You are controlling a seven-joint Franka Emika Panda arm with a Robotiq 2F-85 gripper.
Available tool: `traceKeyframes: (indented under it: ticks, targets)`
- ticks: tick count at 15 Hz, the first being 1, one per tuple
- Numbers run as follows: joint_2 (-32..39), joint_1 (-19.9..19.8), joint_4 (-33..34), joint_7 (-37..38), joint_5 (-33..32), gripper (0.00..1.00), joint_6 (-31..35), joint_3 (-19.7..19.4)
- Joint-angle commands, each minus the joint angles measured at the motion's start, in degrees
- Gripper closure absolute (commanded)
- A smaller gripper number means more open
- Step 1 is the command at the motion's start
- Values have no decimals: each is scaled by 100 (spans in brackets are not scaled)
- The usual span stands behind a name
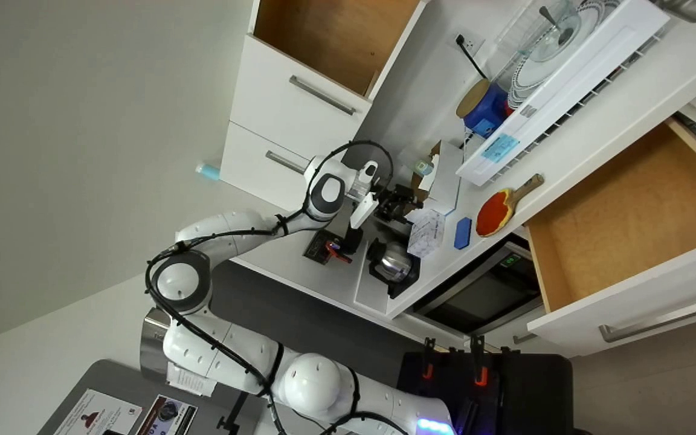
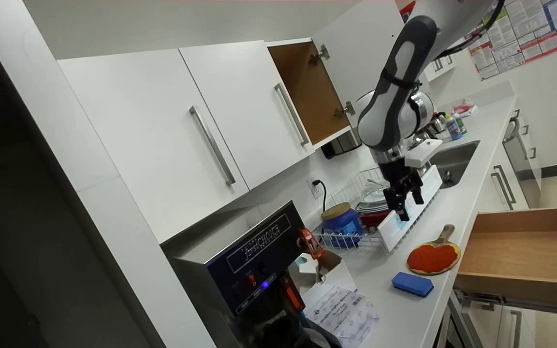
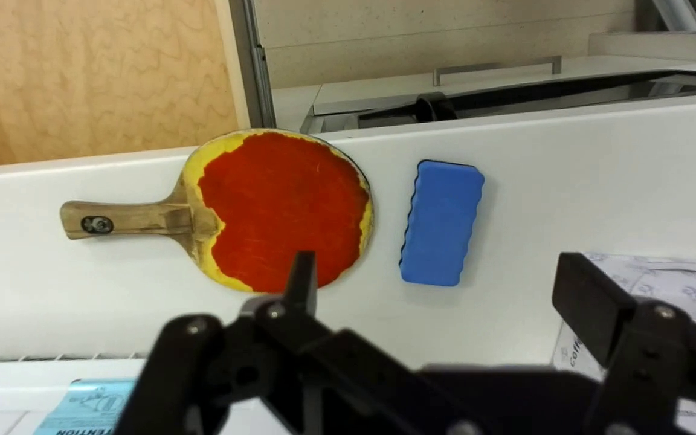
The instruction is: Pick up the eraser and move it slightly forward
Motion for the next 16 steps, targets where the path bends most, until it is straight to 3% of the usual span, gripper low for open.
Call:
traceKeyframes:
  ticks: [1, 6, 11, 16]
  targets:
    - [820, -59, 221, 45, -50, 0, 740, 180]
    - [1934, 34, 575, 255, -438, 0, 1603, 316]
    - [2742, 165, 1150, 483, -844, 0, 1706, 315]
    - [3299, 53, 1692, 281, -632, 0, 1556, 577]
